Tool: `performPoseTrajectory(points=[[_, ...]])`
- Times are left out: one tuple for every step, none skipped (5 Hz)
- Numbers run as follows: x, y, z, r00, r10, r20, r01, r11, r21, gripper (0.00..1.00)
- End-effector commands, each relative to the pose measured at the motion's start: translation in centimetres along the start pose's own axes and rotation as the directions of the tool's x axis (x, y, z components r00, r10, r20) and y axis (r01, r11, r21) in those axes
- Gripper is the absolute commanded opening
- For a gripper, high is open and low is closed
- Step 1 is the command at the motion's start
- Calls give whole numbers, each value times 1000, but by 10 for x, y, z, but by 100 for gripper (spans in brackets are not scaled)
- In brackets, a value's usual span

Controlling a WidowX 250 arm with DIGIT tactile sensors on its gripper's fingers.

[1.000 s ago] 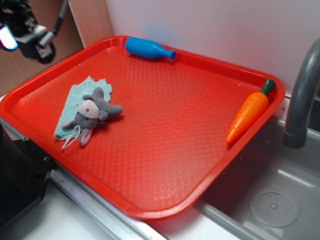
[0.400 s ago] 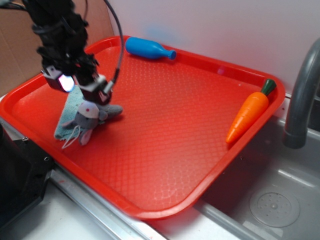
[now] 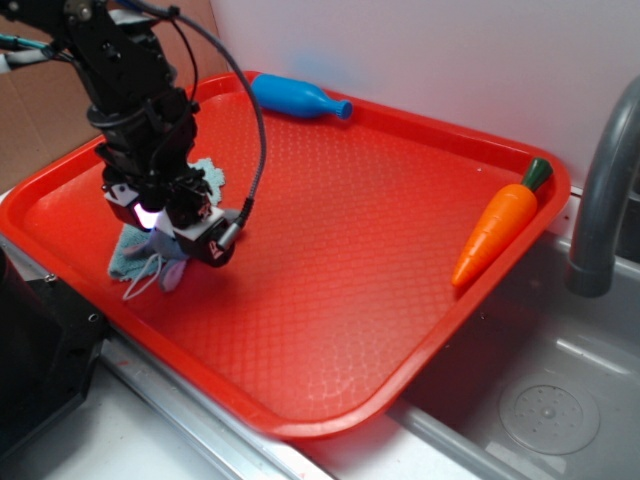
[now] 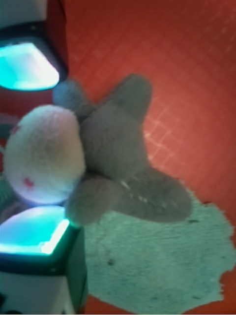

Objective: Grab the gray animal.

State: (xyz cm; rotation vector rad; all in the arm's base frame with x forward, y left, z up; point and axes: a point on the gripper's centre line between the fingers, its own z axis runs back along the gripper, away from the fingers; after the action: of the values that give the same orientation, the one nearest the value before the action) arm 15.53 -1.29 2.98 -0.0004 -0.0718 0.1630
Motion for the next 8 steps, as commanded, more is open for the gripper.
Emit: performPoseTrajectory(points=[[6,3,0,996,89,20,-91,994,58,0],[7,1,0,993,113,35,-117,987,110,0],[11,-3,20,995,90,48,-93,993,68,0],[13,-2,43,991,103,89,-108,993,45,0],[16,-4,78,983,125,136,-129,992,18,0],[20,-6,112,993,81,82,-78,996,-46,0],[18,-8,133,991,111,71,-106,992,-65,0],[16,-7,156,990,119,73,-111,988,-111,0]])
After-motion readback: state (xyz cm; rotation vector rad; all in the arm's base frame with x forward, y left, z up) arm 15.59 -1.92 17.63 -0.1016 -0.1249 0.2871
